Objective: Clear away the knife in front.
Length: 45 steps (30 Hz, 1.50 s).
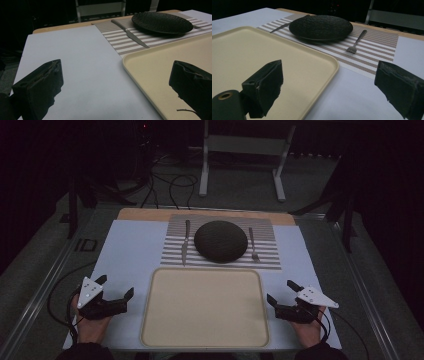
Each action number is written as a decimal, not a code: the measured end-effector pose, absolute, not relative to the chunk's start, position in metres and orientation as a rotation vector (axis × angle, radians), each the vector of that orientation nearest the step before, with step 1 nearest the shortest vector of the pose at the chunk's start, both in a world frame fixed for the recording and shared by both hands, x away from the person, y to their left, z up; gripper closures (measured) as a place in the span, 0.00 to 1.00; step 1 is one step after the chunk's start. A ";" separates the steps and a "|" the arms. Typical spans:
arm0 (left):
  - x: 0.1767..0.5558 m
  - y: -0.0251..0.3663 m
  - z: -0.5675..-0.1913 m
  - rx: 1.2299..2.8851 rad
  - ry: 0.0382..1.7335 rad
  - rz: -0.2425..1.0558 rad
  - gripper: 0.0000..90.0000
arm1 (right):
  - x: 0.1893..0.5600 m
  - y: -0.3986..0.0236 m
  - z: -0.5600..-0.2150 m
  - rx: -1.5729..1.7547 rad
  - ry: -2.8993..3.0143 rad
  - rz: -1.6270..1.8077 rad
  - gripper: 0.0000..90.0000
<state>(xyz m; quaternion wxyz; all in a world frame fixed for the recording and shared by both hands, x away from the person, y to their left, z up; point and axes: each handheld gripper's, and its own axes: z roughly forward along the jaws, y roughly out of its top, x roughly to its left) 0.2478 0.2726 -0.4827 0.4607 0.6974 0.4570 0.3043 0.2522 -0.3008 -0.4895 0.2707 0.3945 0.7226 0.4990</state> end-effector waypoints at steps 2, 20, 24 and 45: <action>0.248 0.272 -0.483 1.718 1.129 0.752 0.00 | 0.252 -0.301 -0.490 1.064 1.944 1.347 0.09; 0.248 0.266 -0.479 1.701 1.155 0.757 0.00 | 0.254 -0.298 -0.491 1.063 1.945 1.332 0.09; 0.251 0.264 -0.476 1.698 1.178 0.759 0.00 | 0.255 -0.296 -0.492 1.056 1.952 1.327 0.09; 0.288 0.225 -0.455 1.738 1.128 0.714 0.00 | 0.255 -0.297 -0.493 1.070 1.950 1.320 0.09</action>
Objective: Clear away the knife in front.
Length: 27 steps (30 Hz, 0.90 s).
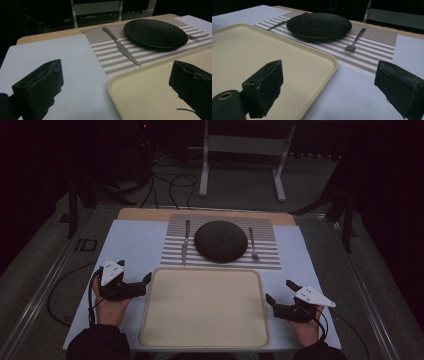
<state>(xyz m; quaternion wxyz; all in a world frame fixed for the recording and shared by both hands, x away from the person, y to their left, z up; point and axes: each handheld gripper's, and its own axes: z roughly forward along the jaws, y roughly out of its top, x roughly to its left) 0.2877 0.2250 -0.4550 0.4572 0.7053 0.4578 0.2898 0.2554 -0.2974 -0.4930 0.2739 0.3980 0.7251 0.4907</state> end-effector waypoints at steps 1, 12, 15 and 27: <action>0.289 0.224 -0.454 1.740 1.127 0.713 0.00 | 0.256 -0.297 -0.493 1.069 1.951 1.319 0.09; 0.306 0.209 -0.449 1.762 1.108 0.706 0.00 | 0.256 -0.297 -0.494 1.076 1.952 1.315 0.09; 0.311 0.206 -0.448 1.766 1.104 0.710 0.00 | 0.256 -0.297 -0.494 1.078 1.954 1.314 0.09; 0.336 0.188 -0.447 1.794 1.112 0.708 0.00 | 0.256 -0.295 -0.494 1.066 1.962 1.293 0.09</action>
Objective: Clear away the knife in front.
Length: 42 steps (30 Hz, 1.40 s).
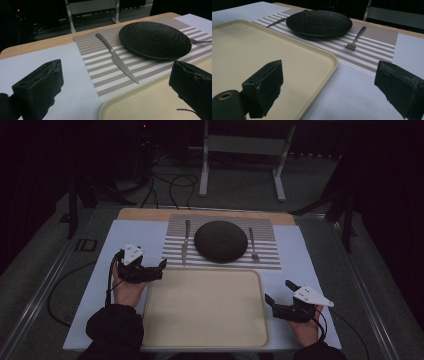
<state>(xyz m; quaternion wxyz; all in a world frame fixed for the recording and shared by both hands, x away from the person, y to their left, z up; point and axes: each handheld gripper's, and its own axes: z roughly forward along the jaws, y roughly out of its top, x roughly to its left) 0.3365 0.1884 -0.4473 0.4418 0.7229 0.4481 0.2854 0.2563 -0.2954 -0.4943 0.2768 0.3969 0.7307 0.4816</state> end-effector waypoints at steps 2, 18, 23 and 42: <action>0.341 0.185 -0.447 1.798 1.116 0.707 0.00 | 0.256 -0.295 -0.494 1.066 1.962 1.294 0.09; 0.371 0.170 -0.449 1.840 1.150 0.699 0.00 | 0.257 -0.295 -0.495 1.068 1.970 1.287 0.09; 0.376 0.167 -0.450 1.850 1.154 0.699 0.00 | 0.257 -0.295 -0.495 1.065 1.975 1.284 0.09; 0.401 0.151 -0.456 1.855 1.177 0.696 0.00 | 0.257 -0.295 -0.495 1.063 1.978 1.285 0.09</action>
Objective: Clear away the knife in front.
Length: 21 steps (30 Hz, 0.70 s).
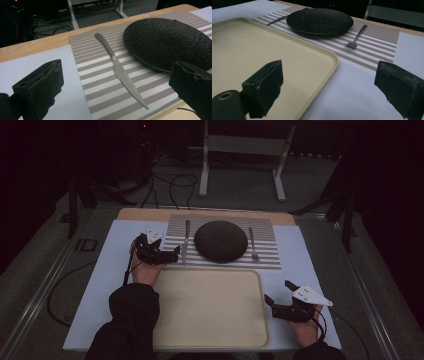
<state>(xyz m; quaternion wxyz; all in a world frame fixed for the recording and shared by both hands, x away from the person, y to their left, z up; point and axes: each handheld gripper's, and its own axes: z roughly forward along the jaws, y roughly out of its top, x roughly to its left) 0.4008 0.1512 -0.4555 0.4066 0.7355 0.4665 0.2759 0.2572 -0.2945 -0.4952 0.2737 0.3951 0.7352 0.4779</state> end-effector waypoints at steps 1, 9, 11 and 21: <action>0.402 0.150 -0.456 1.853 1.179 0.696 0.00 | 0.257 -0.295 -0.495 1.062 1.978 1.285 0.09; 0.411 0.142 -0.455 1.864 1.174 0.707 0.00 | 0.257 -0.295 -0.495 1.062 1.980 1.286 0.09; 0.415 0.141 -0.455 1.875 1.170 0.715 0.00 | 0.257 -0.295 -0.495 1.063 1.981 1.286 0.09; 0.431 0.134 -0.456 1.889 1.189 0.723 0.00 | 0.257 -0.294 -0.495 1.060 1.985 1.279 0.09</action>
